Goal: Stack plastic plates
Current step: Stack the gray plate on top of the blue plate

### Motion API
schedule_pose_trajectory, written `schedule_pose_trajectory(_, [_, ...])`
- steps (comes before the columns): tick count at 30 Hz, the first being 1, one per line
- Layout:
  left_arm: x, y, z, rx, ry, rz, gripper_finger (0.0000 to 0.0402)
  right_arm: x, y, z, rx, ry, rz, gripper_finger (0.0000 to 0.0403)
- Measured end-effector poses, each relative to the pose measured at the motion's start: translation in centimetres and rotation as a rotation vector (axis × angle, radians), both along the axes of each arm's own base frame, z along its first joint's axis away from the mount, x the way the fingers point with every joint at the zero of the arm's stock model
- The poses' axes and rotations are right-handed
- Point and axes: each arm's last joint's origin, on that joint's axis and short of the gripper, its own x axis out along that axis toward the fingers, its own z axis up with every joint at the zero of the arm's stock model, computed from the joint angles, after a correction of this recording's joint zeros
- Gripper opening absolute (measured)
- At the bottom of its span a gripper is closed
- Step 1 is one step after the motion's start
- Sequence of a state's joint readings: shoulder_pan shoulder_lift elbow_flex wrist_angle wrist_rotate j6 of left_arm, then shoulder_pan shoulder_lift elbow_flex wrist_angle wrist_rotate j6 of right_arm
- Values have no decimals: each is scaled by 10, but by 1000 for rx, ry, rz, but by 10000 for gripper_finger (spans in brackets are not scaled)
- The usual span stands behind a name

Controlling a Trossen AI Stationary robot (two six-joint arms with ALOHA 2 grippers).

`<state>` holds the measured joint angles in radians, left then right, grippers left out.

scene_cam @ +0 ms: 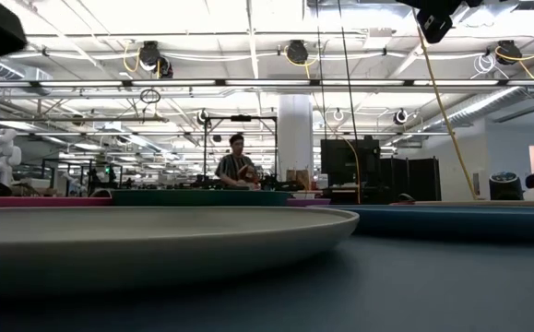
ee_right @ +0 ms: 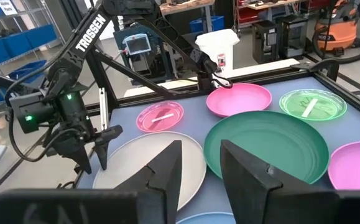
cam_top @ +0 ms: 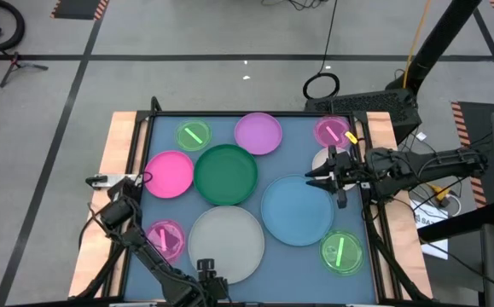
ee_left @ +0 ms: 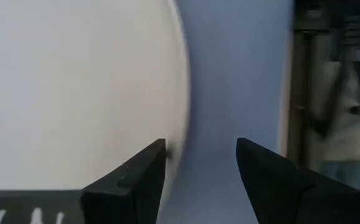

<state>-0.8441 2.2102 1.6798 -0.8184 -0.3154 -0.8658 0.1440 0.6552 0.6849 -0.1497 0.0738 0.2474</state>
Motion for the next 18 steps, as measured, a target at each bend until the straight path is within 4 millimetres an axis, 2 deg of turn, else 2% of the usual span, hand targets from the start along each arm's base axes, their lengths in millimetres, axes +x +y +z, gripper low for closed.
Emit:
schedule_pose_trajectory(10, [2, 4, -3, 83, -19, -30, 202, 0, 0, 0, -1, -1, 0, 102])
schedule_pose_trajectory(13, [3, 4, -10, 98, -9, -34, 200, 0, 0, 0, -1, -1, 0, 102])
schedule_pose_trajectory(18, [3, 2, -15, 103, -9, -33, 160, 0, 0, 0, -1, 0, 0, 102])
